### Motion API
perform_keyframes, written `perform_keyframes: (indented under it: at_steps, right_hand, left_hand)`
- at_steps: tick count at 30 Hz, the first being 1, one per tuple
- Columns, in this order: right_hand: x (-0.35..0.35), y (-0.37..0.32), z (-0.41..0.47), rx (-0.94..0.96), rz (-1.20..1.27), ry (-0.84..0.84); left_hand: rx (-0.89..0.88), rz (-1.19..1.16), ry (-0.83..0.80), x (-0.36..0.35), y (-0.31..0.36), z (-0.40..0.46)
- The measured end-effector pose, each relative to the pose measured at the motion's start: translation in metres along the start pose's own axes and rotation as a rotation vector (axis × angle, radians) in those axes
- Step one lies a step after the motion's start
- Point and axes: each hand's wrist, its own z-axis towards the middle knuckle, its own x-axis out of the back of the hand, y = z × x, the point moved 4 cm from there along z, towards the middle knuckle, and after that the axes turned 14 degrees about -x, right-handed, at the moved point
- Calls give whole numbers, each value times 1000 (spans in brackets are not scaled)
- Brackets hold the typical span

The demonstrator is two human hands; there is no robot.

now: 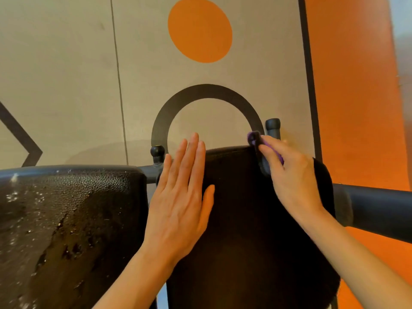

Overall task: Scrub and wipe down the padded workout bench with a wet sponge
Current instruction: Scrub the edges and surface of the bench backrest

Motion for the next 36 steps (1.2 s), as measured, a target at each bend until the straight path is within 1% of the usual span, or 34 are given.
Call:
perform_keyframes:
  at_steps: [1, 2, 3, 5, 6, 7, 8, 9, 11, 12, 13, 14, 16, 17, 18, 19, 20, 22, 23, 24, 27, 28, 30, 32, 33, 34, 35, 36]
  right_hand:
    - [-4, -6, -2, -42, 2, 38]
    - [-17, -19, -7, -38, -17, 33]
    - [-33, -35, -15, 36, -47, -5]
    - [-61, -59, -33, 259, -113, -156]
    - [-63, -60, -35, 333, -137, -220]
    - [-57, -55, -32, 345, -137, -245]
    - [-45, -46, -25, 294, -115, -234]
    - [-31, -36, -17, 190, -73, -193]
    - [-16, -22, -12, 0, -31, -53]
    - [-22, -29, -14, -20, -66, -7]
    - [-35, -41, -18, 13, -114, -2]
    - [-51, -55, -24, 95, -158, -32]
    - [-76, -77, -35, 304, -237, -173]
    - [-77, -78, -35, 365, -265, -258]
    - [-69, -73, -29, 366, -274, -310]
    - [-55, -65, -20, 312, -265, -327]
    - [-39, -57, -11, 217, -236, -306]
    - [-20, -43, -1, 15, -192, -203]
    - [-27, -48, -1, -5, -228, -180]
    - [-42, -59, -3, 32, -277, -194]
    - [-94, -104, -29, 286, -372, -340]
    - [-96, -110, -33, 311, -359, -403]
    - [-78, -99, -21, 232, -309, -467]
    - [-51, -76, -4, 85, -275, -400]
    - [-44, -68, -1, 20, -268, -337]
    - [-46, -66, -3, -6, -281, -270]
    - [-56, -72, -7, 21, -313, -220]
    - [-68, -82, -15, 88, -345, -197]
  left_hand:
    - [14, -13, 18, 7, -1, -4]
    - [28, -12, 38, 16, -4, -9]
    - [42, 1, 50, 24, -9, -14]
    - [76, 60, 52, 40, -24, -27]
    - [92, 84, 41, 47, -34, -34]
    - [107, 96, 26, 53, -44, -42]
    - [125, 105, 11, 58, -55, -49]
    - [141, 120, -4, 61, -66, -56]
    - [181, 168, -42, 61, -84, -68]
    - [202, 184, -54, 60, -91, -72]
    - [213, 197, -61, 58, -94, -74]
    - [213, 212, -71, 56, -96, -75]
    - [200, 239, -83, 54, -96, -75]
    - [196, 238, -79, 54, -96, -75]
    - [197, 228, -73, 55, -95, -75]
    - [201, 216, -66, 56, -95, -75]
    - [203, 207, -59, 57, -95, -74]
    - [204, 198, -46, 58, -94, -74]
    - [207, 198, -34, 59, -93, -73]
    - [208, 203, -28, 59, -93, -72]
    - [204, 220, -54, 59, -93, -72]
    - [203, 218, -56, 59, -93, -72]
    - [204, 209, -55, 59, -94, -73]
    - [199, 204, -49, 58, -95, -72]
    - [197, 205, -49, 58, -95, -73]
    - [197, 208, -47, 58, -95, -74]
    - [199, 209, -44, 58, -96, -74]
    - [197, 209, -44, 58, -96, -74]
